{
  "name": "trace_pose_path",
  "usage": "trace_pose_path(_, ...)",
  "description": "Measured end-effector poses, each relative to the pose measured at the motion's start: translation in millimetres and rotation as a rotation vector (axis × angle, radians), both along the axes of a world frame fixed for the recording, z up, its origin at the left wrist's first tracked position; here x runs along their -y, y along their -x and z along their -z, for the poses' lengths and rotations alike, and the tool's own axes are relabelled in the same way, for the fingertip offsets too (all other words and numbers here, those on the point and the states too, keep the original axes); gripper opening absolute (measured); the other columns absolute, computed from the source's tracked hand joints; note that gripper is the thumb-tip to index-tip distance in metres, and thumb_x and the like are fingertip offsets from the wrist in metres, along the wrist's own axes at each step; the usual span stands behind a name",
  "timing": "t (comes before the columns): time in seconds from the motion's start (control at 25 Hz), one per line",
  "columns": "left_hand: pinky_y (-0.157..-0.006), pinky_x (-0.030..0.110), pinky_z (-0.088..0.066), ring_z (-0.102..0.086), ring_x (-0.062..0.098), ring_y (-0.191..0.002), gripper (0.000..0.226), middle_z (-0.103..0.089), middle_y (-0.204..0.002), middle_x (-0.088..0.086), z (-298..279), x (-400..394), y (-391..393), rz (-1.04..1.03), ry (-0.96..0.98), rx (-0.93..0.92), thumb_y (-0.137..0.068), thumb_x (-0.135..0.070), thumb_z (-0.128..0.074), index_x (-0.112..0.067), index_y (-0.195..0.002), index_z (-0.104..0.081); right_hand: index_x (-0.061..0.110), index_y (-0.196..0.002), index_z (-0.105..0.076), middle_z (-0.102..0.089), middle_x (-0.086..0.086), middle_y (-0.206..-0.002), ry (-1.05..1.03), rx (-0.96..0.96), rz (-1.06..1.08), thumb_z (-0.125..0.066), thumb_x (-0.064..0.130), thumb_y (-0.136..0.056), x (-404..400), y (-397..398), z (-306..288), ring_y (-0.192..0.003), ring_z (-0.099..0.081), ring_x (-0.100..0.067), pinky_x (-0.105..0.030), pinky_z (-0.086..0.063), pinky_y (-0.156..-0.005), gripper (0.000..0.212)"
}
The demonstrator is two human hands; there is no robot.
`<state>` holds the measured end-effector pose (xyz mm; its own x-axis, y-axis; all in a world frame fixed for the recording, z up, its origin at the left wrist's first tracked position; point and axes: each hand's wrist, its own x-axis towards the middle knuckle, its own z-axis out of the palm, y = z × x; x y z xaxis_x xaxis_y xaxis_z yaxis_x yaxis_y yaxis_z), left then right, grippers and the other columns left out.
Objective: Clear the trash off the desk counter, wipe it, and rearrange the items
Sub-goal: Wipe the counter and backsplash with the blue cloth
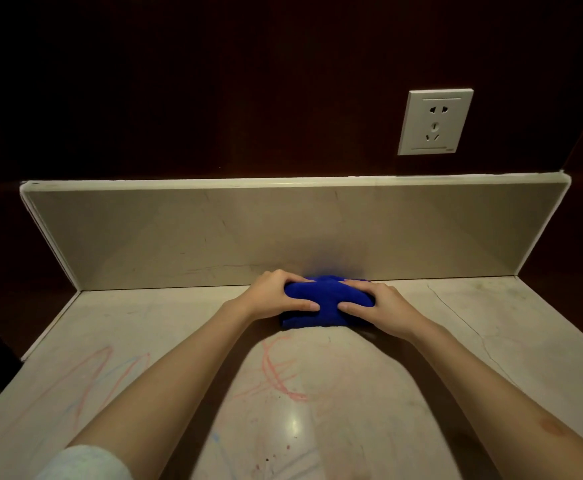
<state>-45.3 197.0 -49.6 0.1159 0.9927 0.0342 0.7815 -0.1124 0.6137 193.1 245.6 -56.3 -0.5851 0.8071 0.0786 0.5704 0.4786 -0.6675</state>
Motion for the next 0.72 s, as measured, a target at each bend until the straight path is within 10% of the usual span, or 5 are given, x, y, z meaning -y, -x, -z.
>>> trace_pose_path(0.72, -0.088, 0.032, -0.053, -0.065, 0.004, -0.094, 0.045, -0.072, -0.104, -0.013, -2, 174, -54, -0.106, 0.033, 0.05, -0.073, -0.046, -0.078, -0.031, -0.114, -0.07, 0.033, -0.131, -0.054, -0.058, 0.012, -0.131, -0.049, 0.014, -0.124, -0.055, 0.039, -0.093, 153, -48, 4, -0.116, -0.053, -0.011, -0.037, -0.045, -0.1, 0.039)
